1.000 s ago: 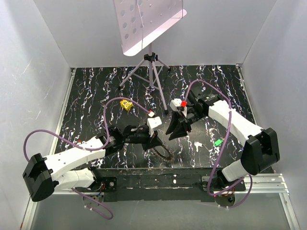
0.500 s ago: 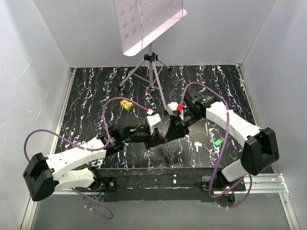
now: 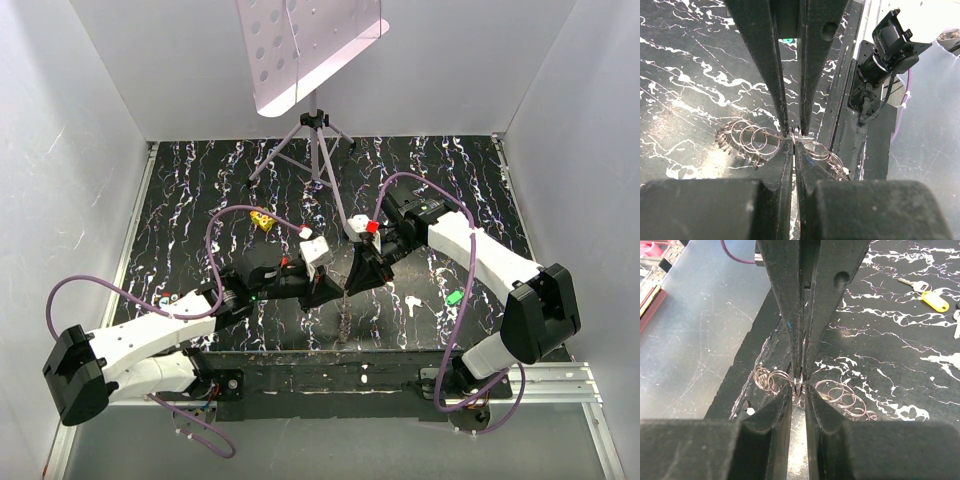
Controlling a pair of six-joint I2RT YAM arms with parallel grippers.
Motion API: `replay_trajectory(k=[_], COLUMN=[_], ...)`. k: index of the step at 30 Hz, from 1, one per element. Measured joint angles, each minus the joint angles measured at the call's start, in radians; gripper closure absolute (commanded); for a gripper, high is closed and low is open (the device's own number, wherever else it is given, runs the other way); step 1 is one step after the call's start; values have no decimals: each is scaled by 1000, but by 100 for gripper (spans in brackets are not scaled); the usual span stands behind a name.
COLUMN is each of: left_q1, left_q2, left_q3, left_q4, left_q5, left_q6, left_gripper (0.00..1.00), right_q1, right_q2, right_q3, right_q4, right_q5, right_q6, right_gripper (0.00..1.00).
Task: Put the keys on the keyring
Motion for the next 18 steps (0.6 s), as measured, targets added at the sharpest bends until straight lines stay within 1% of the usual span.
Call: replay_trajectory(k=[1, 3, 9, 10, 11, 13, 15, 18], left_q1=[0, 0, 0, 0, 0, 0, 0, 0], left_q2=[-3, -6, -6, -6, -8, -19, -43, -97], left_q3=[-4, -10, -12, -14, -19, -43, -78, -143], left_q4=[4, 5, 7, 10, 19, 51, 90, 164], left_q5=[0, -2, -2, -4, -6, -18, -36, -63], left_q6=[-2, -4, -19, -23, -29, -42, -63, -100], left_gripper=[100, 100, 100, 97, 89, 71, 57, 53], right_q1=[0, 0, 1, 1, 1, 2, 3, 5], right_q2=[0, 0, 0, 0, 0, 0, 0, 0], right_q3=[0, 0, 0, 0, 0, 0, 0, 0], right_q4=[0, 0, 0, 0, 1, 1, 1, 2], right_q5=[0, 1, 4, 4, 4, 2, -6, -25], right_q6=[0, -1, 2, 2, 3, 11, 20, 34], right_gripper=[84, 98, 99, 99, 99, 99, 99, 99])
